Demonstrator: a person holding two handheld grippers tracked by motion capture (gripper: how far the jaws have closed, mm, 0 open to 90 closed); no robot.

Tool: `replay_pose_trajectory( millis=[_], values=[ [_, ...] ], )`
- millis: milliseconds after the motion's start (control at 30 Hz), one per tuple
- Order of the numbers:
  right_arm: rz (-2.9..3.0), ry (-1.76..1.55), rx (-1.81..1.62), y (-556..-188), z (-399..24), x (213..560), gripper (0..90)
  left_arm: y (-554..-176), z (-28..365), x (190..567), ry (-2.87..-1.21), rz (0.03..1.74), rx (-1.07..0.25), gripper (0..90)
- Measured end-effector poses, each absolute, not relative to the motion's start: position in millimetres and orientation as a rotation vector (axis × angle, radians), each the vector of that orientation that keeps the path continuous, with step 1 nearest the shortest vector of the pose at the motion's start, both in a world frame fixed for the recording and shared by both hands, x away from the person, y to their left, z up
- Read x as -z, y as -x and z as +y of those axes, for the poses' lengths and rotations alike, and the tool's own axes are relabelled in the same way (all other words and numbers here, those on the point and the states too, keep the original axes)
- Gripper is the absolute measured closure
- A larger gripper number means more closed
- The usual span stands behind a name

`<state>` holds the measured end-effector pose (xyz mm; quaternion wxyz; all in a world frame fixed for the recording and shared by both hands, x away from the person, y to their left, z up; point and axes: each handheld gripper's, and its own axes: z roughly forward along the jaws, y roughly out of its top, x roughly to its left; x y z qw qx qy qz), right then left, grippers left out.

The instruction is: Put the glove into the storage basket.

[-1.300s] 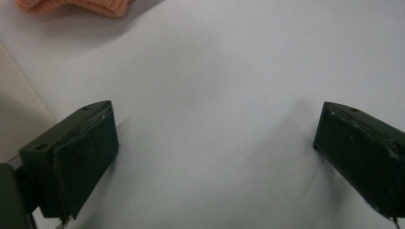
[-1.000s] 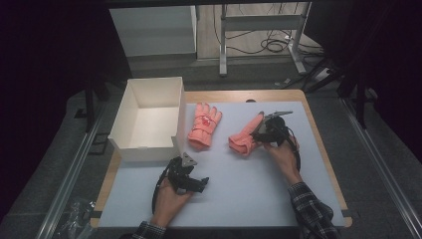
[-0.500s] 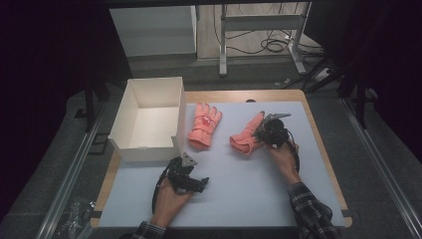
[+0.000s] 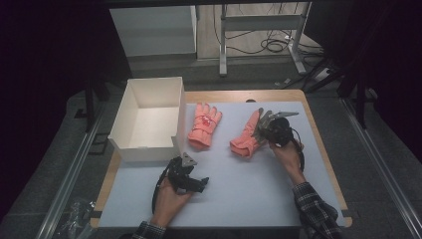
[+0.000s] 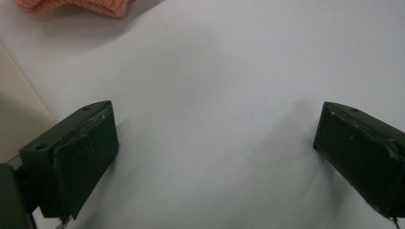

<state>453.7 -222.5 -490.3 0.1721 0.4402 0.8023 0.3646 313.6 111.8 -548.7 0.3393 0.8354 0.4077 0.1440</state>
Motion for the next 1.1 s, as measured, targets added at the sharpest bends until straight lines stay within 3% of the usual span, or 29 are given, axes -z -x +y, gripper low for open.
replay_pose_trajectory(
  millis=[633,1100],
  values=[
    [2.550,-0.915,-1.245,-412,-229,454,87.2,-314,111,549,-2.169,1.064,-0.376,1.2],
    [2.812,-0.579,-1.166,-404,-203,476,86.9,-314,112,549,-2.174,1.062,-0.375,1.3]
  ],
)
